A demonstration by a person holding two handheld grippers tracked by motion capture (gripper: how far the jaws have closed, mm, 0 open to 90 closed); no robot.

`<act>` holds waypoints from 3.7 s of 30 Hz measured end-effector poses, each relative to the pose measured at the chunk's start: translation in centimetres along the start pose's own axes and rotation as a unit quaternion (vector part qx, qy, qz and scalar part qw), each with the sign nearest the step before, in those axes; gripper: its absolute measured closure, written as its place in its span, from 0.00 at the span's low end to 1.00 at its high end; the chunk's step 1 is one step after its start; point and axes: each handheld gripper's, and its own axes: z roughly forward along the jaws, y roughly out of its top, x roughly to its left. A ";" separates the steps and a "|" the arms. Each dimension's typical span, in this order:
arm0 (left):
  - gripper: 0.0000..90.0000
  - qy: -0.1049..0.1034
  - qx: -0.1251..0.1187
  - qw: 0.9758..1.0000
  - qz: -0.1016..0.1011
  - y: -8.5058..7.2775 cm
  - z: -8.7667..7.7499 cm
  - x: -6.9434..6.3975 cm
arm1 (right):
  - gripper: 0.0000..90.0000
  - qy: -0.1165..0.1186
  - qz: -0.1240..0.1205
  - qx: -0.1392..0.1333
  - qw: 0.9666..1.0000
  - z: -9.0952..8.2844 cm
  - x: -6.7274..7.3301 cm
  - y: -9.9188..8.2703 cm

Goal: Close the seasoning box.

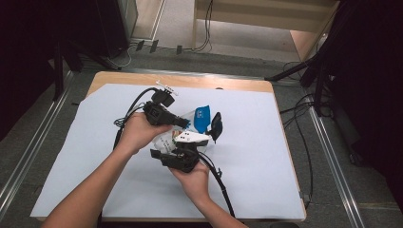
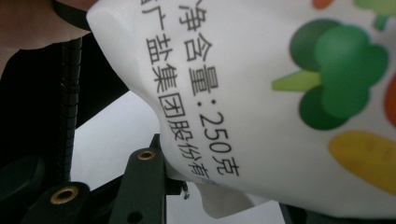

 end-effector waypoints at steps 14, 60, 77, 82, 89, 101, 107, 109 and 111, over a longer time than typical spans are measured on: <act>0.99 0.006 -0.005 1.000 -0.002 0.0 -0.1 0.0 | 0.72 0.008 0.014 -0.006 1.000 -0.1 -0.2 0.0; 0.99 0.014 -0.006 1.000 0.002 -0.1 0.3 -0.2 | 0.73 0.009 0.014 0.001 1.000 -0.1 -0.4 0.0; 0.99 0.015 -0.010 1.000 -0.009 0.0 0.3 -0.2 | 0.71 0.008 0.008 -0.002 1.000 0.0 -0.3 0.0; 0.99 0.018 -0.010 1.000 -0.005 0.0 0.3 -0.4 | 0.73 0.006 0.008 0.001 1.000 0.0 -0.4 0.1; 1.00 0.024 -0.015 1.000 -0.001 0.0 0.2 -0.6 | 0.74 0.011 0.018 -0.002 1.000 0.0 -0.4 0.0; 1.00 0.023 -0.018 1.000 -0.001 -0.1 0.1 -0.6 | 0.75 0.014 0.025 -0.004 1.000 0.1 -0.4 -0.2; 1.00 0.025 -0.017 1.000 0.000 0.0 0.1 -0.7 | 0.75 0.013 0.025 -0.004 1.000 0.1 -0.4 -0.2; 1.00 0.025 -0.018 1.000 0.001 0.0 0.1 -0.7 | 0.75 0.012 0.024 -0.004 1.000 0.1 -0.4 -0.2; 1.00 0.025 -0.017 1.000 0.002 0.0 0.1 -0.7 | 0.75 0.011 0.024 -0.003 1.000 0.1 -0.4 -0.2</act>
